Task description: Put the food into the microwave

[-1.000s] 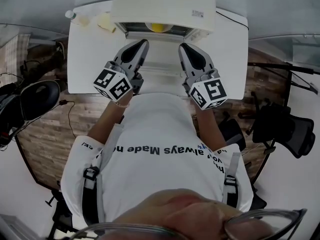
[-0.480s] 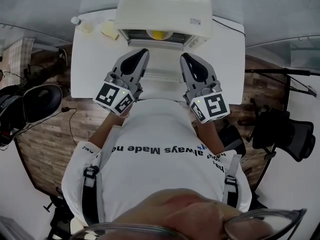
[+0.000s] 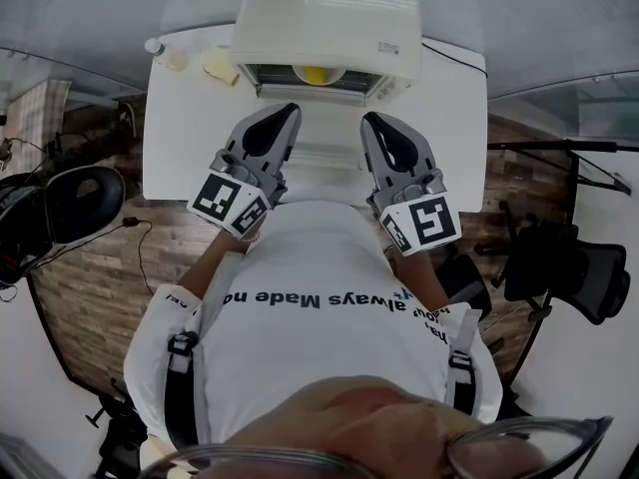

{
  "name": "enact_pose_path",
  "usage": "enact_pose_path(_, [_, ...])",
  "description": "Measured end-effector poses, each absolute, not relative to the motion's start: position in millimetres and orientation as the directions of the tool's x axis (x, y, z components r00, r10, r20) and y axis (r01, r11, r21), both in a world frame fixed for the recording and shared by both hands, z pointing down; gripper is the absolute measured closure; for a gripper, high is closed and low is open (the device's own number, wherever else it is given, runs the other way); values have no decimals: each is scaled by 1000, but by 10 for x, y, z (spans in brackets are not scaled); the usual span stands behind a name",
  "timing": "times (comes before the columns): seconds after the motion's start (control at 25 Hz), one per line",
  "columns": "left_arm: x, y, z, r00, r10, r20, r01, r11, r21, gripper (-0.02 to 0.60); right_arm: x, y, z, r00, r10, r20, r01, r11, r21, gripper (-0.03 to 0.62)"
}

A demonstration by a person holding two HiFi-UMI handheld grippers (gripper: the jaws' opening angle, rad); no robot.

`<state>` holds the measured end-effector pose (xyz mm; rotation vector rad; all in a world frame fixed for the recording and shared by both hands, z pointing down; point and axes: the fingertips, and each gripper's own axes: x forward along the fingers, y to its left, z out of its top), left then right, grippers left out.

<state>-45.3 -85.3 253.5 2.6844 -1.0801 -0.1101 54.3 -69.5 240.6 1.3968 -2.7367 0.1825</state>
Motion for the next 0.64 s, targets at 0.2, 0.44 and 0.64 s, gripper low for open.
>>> enact_pose_path(0.2, [-446, -895, 2598, 722, -692, 20, -673, -695, 255, 571, 559, -741, 2471, -583, -804, 113, -812, 578, -78, 572])
enact_pose_path(0.44, [-441, -960, 2641, 724, -689, 23, -670, -695, 262, 571, 536, -809, 2486, -584, -803, 117, -812, 579, -76, 572])
enact_pose_path(0.64, [-344, -883, 2590, 727, -687, 22, -667, -698, 259, 571, 616, -741, 2425, -584, -804, 112, -812, 580, -72, 572])
